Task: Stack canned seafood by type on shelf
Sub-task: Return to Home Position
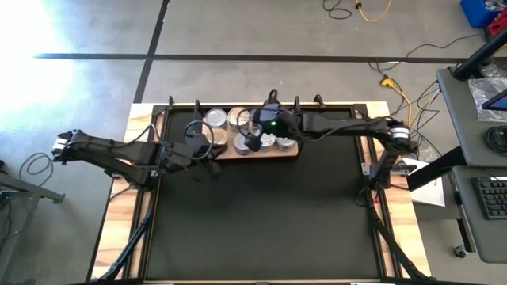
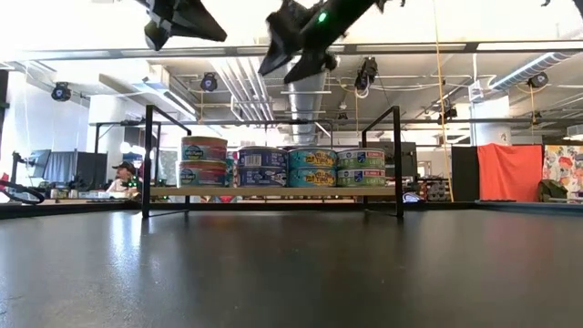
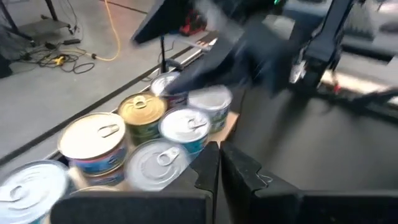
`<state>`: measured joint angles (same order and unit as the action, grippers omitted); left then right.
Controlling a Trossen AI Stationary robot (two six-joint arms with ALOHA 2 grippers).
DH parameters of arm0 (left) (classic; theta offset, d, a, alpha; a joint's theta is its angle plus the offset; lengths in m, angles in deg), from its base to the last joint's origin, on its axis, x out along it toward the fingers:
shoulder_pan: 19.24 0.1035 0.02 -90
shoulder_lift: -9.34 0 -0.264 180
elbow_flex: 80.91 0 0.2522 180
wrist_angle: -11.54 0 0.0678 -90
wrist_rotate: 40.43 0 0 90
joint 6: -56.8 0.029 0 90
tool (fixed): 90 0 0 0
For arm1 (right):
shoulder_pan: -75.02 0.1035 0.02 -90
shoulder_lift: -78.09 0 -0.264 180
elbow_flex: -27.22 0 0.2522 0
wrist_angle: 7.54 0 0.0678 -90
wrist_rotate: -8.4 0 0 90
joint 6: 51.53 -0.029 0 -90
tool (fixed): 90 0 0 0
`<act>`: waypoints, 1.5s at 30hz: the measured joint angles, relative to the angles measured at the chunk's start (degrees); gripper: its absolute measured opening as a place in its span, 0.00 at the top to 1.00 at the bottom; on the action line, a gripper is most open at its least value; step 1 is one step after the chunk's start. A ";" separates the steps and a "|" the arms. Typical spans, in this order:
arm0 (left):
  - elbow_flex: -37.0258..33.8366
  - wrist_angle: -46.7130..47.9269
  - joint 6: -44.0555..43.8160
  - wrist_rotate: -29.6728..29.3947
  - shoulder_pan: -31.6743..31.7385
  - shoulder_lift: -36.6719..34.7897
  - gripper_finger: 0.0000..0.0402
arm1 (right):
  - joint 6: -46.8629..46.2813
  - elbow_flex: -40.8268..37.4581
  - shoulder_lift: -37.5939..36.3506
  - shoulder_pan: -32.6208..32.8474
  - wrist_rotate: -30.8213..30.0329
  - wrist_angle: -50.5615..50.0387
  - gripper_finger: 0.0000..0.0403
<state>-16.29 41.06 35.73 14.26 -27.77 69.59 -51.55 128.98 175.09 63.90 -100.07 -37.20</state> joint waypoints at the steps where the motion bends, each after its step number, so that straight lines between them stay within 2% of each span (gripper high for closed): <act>1: 0.00 1.14 0.86 -0.01 0.03 -0.33 1.00 | 0.07 -0.22 -1.36 0.38 -0.74 -1.04 0.01; 7: 0.02 7.52 5.40 -0.13 0.04 -1.36 1.00 | -1.14 -7.33 -10.73 3.12 -1.58 -0.41 0.01; 11: 0.00 9.18 -0.80 -0.07 -0.13 -0.62 1.00 | -3.82 -19.67 -19.04 7.55 -1.71 8.61 0.01; 14: -1.29 4.23 2.78 0.11 -2.08 0.44 1.00 | -8.69 -29.92 -24.45 12.78 -1.36 19.29 0.01; 16: -3.56 -2.76 7.33 0.33 -4.02 0.96 1.00 | -12.77 -34.89 -26.92 15.54 -0.58 23.87 0.01; 21: -10.89 -21.36 14.65 0.32 -8.25 2.10 1.00 | -16.66 -41.35 -28.71 19.42 -0.77 23.79 0.01; 25: -14.22 -22.09 15.82 -0.78 -8.31 2.74 1.00 | -22.96 -41.68 -28.98 20.19 3.39 21.77 0.01; 28: -15.54 -22.40 10.79 -0.74 -8.35 2.79 1.00 | -18.67 -41.66 -29.01 20.15 4.60 23.67 0.03; 30: -15.50 -22.80 6.66 -0.36 -8.59 2.79 1.00 | -15.60 -41.66 -29.05 20.38 5.09 25.30 0.10; 32: -15.22 -22.92 7.06 2.97 -8.89 2.81 1.00 | -13.68 -41.67 -29.71 20.41 6.38 26.00 0.20; 35: -15.06 -25.42 10.52 8.50 -9.09 2.88 1.00 | -10.59 -41.85 -31.69 20.37 9.98 26.64 0.41; 39: -16.02 -29.34 11.25 8.76 -8.80 3.62 1.00 | -9.09 -42.64 -36.14 20.39 12.03 25.88 0.71; 43: -17.88 -36.04 11.30 8.77 -7.53 5.10 1.00 | -6.14 -42.60 -41.49 20.35 11.93 16.12 0.94; 45: -19.44 -41.30 11.15 8.80 -7.04 6.21 1.00 | -4.60 -42.61 -43.46 20.35 11.89 10.23 0.96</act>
<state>-35.73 -0.24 46.88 23.06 -34.82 75.80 -56.15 86.37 131.62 84.25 -88.18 -26.97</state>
